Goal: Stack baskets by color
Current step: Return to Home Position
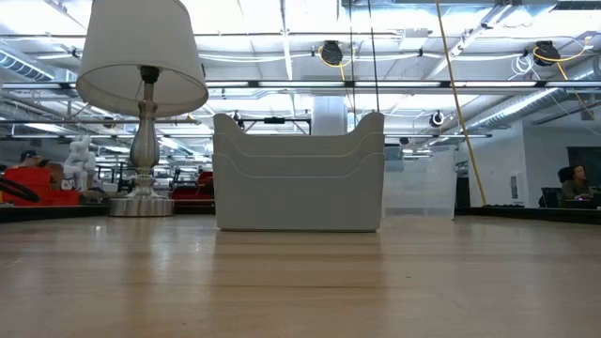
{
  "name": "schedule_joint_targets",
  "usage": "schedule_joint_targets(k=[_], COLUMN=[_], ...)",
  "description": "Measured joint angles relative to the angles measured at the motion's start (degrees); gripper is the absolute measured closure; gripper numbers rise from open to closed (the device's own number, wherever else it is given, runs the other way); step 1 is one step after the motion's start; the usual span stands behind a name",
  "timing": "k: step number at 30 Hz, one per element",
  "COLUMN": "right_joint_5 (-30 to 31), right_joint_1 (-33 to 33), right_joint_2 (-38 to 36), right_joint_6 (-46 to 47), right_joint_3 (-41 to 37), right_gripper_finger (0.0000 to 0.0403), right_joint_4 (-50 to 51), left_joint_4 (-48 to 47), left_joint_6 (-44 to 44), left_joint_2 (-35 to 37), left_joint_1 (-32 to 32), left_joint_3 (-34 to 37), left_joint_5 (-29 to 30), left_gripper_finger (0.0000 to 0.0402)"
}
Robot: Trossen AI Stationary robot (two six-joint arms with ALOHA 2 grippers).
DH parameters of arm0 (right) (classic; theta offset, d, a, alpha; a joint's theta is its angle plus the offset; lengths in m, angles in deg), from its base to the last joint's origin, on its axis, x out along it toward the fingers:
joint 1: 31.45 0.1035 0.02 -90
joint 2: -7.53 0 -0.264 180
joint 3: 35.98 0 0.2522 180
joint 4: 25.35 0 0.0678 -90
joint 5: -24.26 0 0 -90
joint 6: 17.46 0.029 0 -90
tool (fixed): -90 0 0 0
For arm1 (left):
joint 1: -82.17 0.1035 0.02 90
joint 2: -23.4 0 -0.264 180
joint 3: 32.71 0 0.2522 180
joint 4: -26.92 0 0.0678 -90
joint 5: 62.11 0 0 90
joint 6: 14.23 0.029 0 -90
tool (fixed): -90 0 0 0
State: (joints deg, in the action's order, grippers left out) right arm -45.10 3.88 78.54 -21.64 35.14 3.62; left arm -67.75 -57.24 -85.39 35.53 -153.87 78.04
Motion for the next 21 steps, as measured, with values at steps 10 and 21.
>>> schedule_joint_targets(k=[10, 21], right_joint_5=[9.44, 9.48], right_joint_1=[-0.65, -1.26], right_joint_2=[-10.95, -27.84], right_joint_6=[-7.58, -8.39], right_joint_3=[-4.6, -14.08], right_gripper_finger=[0.03, 0.0392], right_joint_4=[-0.35, -0.11], left_joint_4=[16.51, 36.23], left_joint_6=[33.14, 53.49], left_joint_2=[2.87, 3.75], left_joint_1=[15.71, 30.26], left_joint_3=[0.04, 4.51], left_joint_5=[-6.77, -28.93], left_gripper_finger=[0.0391, 0.0394])
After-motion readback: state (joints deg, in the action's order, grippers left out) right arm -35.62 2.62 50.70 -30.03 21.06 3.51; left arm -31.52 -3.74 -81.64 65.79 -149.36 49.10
